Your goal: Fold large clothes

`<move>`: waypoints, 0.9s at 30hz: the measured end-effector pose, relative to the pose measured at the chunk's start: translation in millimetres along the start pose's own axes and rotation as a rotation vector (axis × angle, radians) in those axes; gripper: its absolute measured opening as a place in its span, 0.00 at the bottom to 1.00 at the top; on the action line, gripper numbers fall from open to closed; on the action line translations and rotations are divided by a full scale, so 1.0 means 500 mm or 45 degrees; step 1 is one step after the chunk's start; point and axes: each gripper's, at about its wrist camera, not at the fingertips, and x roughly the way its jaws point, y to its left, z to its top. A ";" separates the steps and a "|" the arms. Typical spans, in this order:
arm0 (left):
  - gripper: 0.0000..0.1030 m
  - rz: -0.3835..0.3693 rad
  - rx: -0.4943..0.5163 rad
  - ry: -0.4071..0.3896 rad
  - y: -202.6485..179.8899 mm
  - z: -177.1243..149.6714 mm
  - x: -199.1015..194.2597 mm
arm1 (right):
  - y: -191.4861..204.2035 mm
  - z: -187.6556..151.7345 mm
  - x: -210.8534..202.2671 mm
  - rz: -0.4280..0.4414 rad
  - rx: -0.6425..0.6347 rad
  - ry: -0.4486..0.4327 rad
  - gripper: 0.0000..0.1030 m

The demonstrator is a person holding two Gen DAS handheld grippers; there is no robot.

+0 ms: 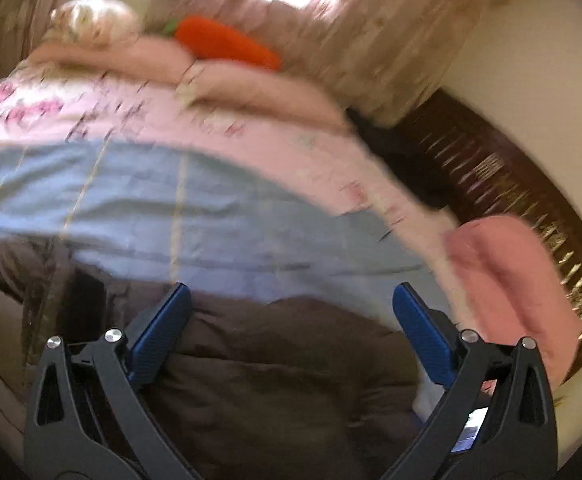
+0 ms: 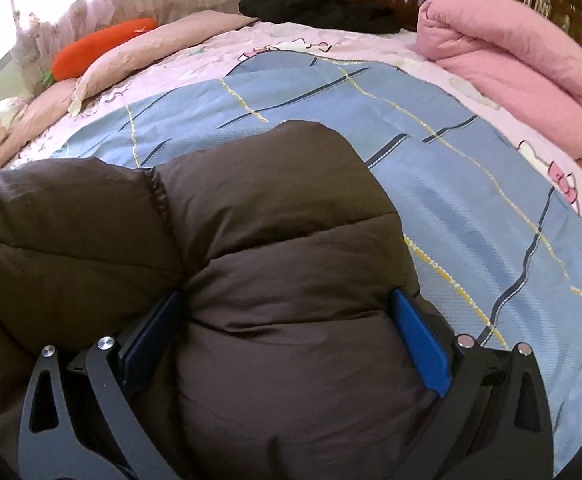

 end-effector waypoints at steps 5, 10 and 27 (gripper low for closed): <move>0.98 0.135 0.037 0.034 0.090 -0.082 0.035 | -0.025 0.023 -0.016 0.089 0.052 0.023 0.99; 0.98 0.120 0.076 -0.117 0.110 -0.157 0.007 | 0.015 -0.016 -0.016 -0.003 -0.195 -0.109 0.99; 0.98 0.039 0.088 -0.325 0.164 -0.072 -0.166 | 0.160 -0.034 -0.196 0.164 -0.194 -0.392 0.99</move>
